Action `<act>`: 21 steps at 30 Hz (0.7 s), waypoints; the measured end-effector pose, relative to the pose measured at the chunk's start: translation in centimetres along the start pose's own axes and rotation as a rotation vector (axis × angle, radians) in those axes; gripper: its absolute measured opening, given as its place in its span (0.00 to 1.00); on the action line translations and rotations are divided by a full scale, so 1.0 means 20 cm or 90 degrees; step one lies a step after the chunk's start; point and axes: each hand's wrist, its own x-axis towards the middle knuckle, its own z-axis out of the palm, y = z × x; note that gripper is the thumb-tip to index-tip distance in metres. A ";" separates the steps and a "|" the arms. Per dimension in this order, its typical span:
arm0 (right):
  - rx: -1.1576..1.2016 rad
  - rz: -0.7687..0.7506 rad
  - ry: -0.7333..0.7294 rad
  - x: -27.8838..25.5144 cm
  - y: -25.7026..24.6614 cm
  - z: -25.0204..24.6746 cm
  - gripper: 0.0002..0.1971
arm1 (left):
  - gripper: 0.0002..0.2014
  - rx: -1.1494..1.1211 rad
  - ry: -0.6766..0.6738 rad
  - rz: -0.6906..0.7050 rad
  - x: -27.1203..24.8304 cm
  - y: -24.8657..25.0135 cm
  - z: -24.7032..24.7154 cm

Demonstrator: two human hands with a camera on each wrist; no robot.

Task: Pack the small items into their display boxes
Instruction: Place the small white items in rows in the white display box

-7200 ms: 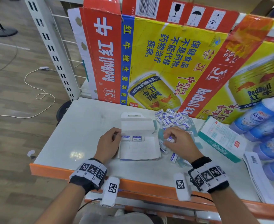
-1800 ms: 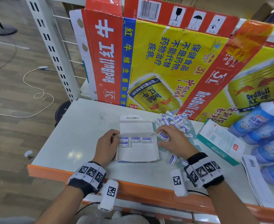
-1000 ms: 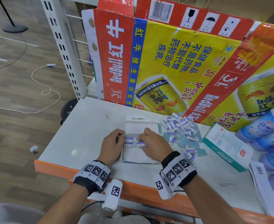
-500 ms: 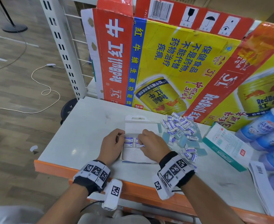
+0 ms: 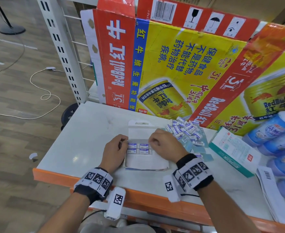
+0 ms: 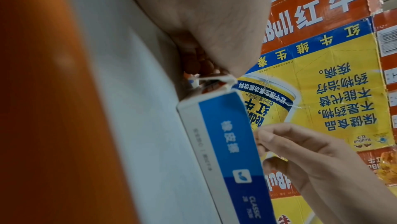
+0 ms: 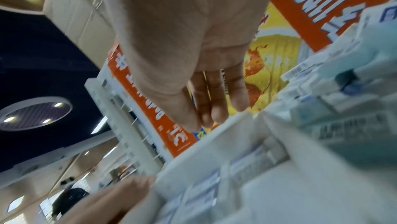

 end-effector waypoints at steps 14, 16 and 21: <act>-0.160 0.197 0.014 0.10 0.38 -0.08 0.24 | 0.09 -0.017 0.000 -0.026 -0.01 0.03 -0.01; -0.158 0.197 0.023 0.10 0.38 -0.08 0.21 | 0.08 -0.011 -0.005 -0.028 -0.01 0.03 -0.01; -0.124 0.182 0.061 0.07 0.36 -0.07 0.15 | 0.08 0.001 -0.005 -0.028 0.00 0.03 -0.01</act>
